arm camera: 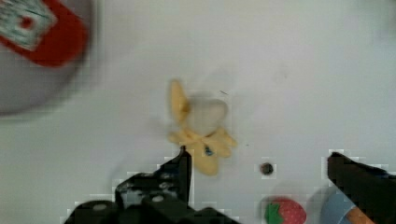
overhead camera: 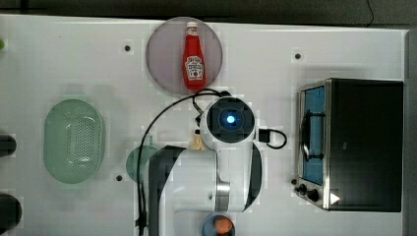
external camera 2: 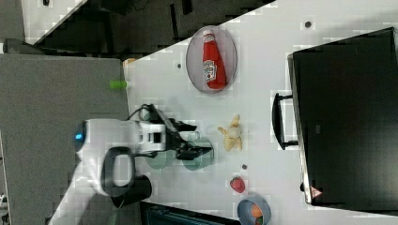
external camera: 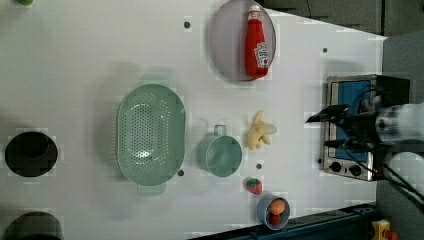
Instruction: Pick banana from table and place on oven.
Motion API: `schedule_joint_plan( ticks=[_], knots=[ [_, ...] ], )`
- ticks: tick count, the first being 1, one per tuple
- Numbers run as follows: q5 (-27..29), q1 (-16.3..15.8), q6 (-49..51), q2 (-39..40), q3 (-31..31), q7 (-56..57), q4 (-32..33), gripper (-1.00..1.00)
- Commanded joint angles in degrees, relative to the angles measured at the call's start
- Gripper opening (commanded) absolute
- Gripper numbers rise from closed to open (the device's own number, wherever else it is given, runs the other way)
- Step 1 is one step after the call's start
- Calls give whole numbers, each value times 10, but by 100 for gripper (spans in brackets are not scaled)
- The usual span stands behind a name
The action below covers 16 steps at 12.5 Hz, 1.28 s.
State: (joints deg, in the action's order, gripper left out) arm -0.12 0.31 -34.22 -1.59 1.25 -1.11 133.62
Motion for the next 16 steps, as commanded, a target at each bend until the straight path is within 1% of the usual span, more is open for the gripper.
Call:
schedule_joint_plan(
  ticks=[1, 7, 10, 12, 13, 16],
  knots=[
    [-8, 2, -75, 22, -23, 10, 12, 100],
    [-8, 0, -216, 148, -40, 10, 51, 100],
    [-8, 0, -263, 191, -52, 10, 57, 100],
    [-8, 0, -283, 206, -52, 10, 59, 100],
    [-8, 0, -284, 209, -52, 10, 61, 93],
    [-8, 0, -293, 211, -53, 9, 63, 18]
  ],
)
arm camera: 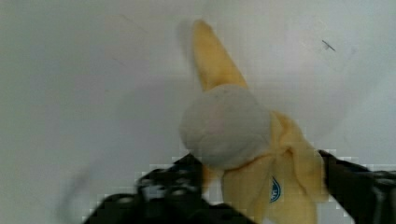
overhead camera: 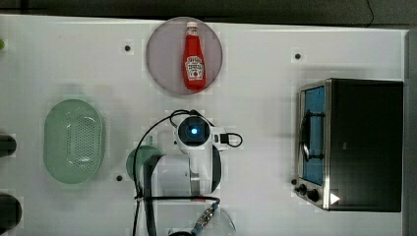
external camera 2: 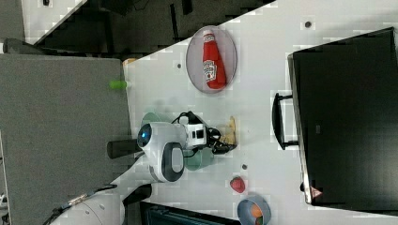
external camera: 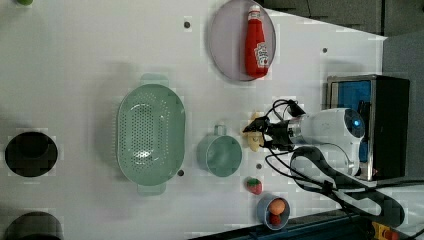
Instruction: Pick banana from table and place on oven.
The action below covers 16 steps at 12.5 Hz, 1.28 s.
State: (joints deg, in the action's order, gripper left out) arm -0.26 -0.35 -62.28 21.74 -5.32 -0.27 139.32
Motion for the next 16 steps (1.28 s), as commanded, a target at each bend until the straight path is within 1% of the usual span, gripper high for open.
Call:
schedule_joint_plan(
  ticks=[1, 3, 6, 8, 9, 12, 14, 16],
  knots=[
    [-5, 7, -14, -23, 13, 0, 6, -5],
    [-5, 7, -18, -23, 13, 0, 6, -48],
    [-2, 7, -20, -45, 13, 0, 3, -50],
    [-2, 7, -2, -99, 13, 0, 4, -50],
    [-2, 7, 25, -137, 13, 0, 4, -50],
    [-2, 9, 157, -270, 15, 0, -15, -50],
    [-1, 10, 258, -343, 23, 0, -47, -50],
    [-1, 10, 347, -396, 35, 0, -93, -50]
  ],
)
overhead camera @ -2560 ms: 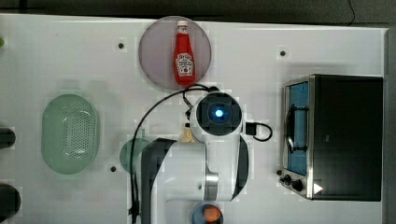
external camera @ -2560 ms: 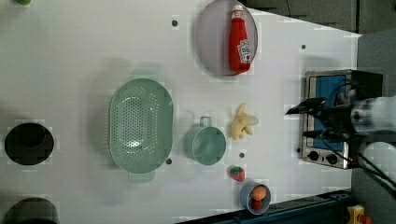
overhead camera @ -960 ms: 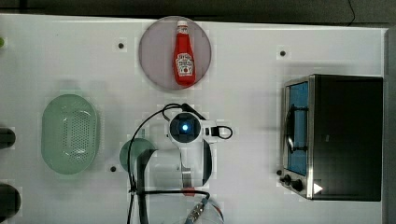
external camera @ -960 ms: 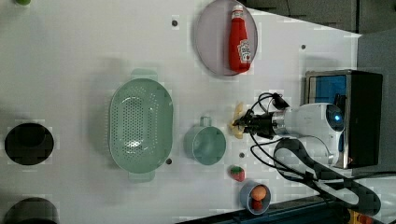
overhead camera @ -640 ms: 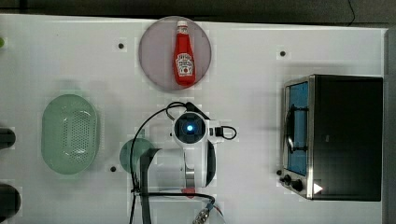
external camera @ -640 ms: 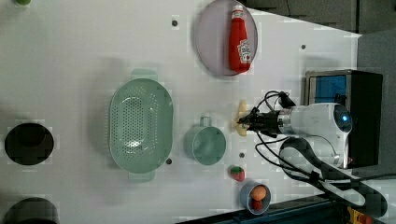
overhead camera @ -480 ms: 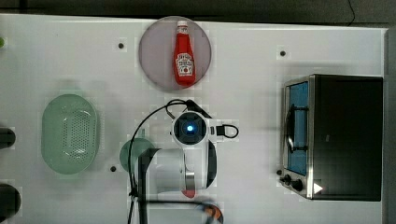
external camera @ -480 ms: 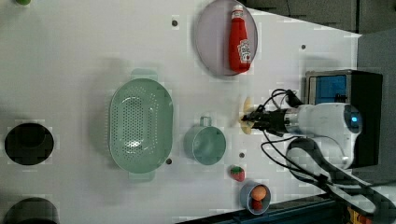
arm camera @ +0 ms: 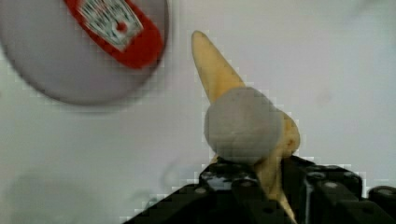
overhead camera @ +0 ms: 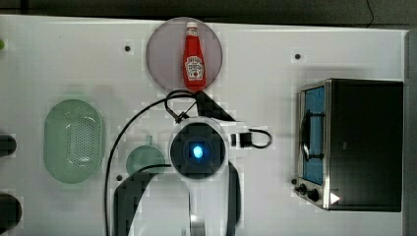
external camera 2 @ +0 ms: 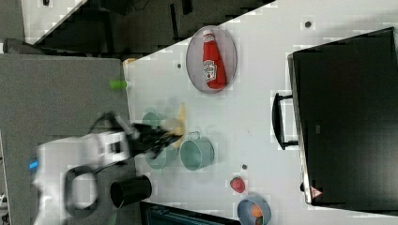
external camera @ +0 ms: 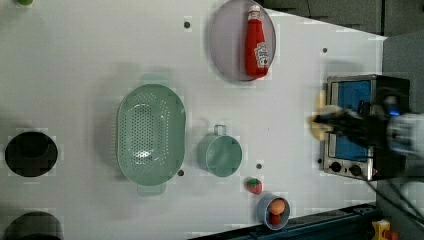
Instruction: Pick banana from table and place on oven.
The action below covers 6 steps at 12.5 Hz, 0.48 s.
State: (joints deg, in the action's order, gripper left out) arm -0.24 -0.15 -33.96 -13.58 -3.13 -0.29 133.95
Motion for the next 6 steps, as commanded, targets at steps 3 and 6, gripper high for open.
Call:
schedule_joint_plan(
  ticks=[3, 6],
  knots=[
    [-2, 8, 198, -91, 27, 1, -107, -50],
    [-3, 15, 241, -92, 58, 4, -137, -50]
  ],
)
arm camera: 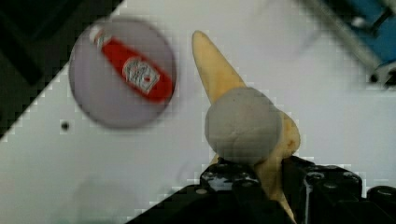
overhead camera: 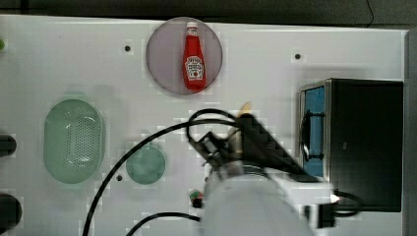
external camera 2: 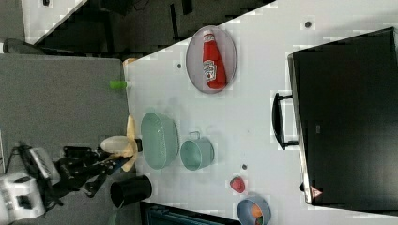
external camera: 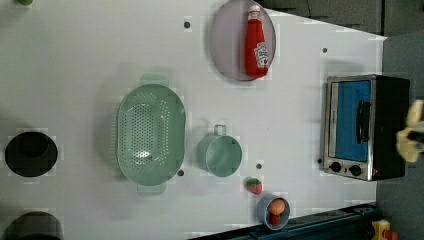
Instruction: Pick banana from table and place on oven.
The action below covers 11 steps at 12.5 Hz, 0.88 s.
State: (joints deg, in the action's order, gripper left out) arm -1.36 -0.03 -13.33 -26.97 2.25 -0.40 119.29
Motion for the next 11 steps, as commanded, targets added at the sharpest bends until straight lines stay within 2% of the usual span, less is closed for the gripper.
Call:
schedule_joint_plan(
  ticks=[1, 6, 11],
  knots=[
    [9, 17, 33, 45, 25, 21, 8, -50],
    [-4, 30, -2, 110, 182, 215, 0, -50],
    [-4, 31, -159, 229, 311, 489, -30, -50]
  ],
)
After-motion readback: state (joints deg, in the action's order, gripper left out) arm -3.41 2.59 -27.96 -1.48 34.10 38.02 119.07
